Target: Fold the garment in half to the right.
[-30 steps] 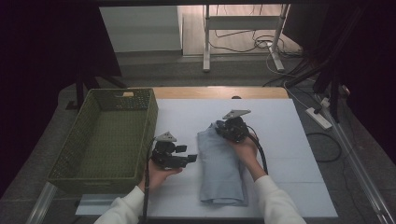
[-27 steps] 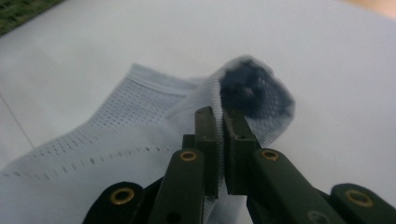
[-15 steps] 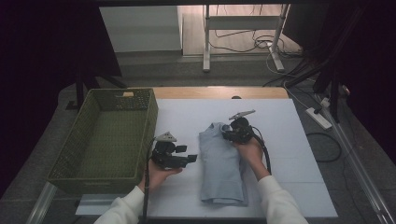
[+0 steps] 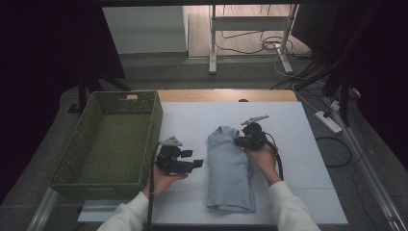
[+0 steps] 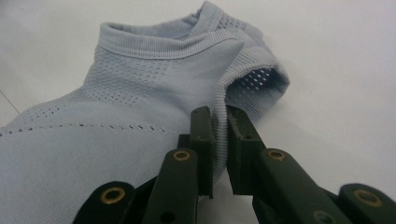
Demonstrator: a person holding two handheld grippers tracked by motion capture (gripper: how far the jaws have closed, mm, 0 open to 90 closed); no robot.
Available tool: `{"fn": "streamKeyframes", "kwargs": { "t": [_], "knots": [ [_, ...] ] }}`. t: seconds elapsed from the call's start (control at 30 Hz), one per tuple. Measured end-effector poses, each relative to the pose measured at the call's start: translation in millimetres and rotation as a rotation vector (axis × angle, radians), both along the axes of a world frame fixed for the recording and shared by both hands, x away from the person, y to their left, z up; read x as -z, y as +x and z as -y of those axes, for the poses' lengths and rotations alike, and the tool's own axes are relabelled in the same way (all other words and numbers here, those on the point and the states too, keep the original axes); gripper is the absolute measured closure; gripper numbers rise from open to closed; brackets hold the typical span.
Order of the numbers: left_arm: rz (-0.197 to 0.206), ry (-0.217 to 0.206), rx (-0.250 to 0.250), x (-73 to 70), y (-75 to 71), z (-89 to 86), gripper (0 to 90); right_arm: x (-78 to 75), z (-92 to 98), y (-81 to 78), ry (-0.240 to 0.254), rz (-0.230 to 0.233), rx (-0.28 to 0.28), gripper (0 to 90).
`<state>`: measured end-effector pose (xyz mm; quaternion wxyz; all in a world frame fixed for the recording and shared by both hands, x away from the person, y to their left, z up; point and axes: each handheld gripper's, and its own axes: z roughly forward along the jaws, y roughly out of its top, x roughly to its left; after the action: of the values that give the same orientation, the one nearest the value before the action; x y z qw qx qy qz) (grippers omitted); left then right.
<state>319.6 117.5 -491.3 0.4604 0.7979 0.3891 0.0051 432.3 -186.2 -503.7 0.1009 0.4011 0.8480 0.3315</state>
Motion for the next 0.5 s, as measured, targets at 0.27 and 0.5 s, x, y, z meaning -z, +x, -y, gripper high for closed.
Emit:
{"fn": "streamKeyframes", "kwargs": {
  "t": [0.27, 0.5],
  "knots": [
    [-0.001, 0.002, 0.003, 0.6, -0.1, 1.0, 33.0, 3.5, -0.4, 0.1, -0.024, 0.005, 0.048, 66.7],
    [-0.001, 0.004, 0.005, 0.6, -0.4, 2.3, 33.0, 10.7, -1.3, 4.3, -0.007, 0.024, 0.067, 59.7]
  ]
}}
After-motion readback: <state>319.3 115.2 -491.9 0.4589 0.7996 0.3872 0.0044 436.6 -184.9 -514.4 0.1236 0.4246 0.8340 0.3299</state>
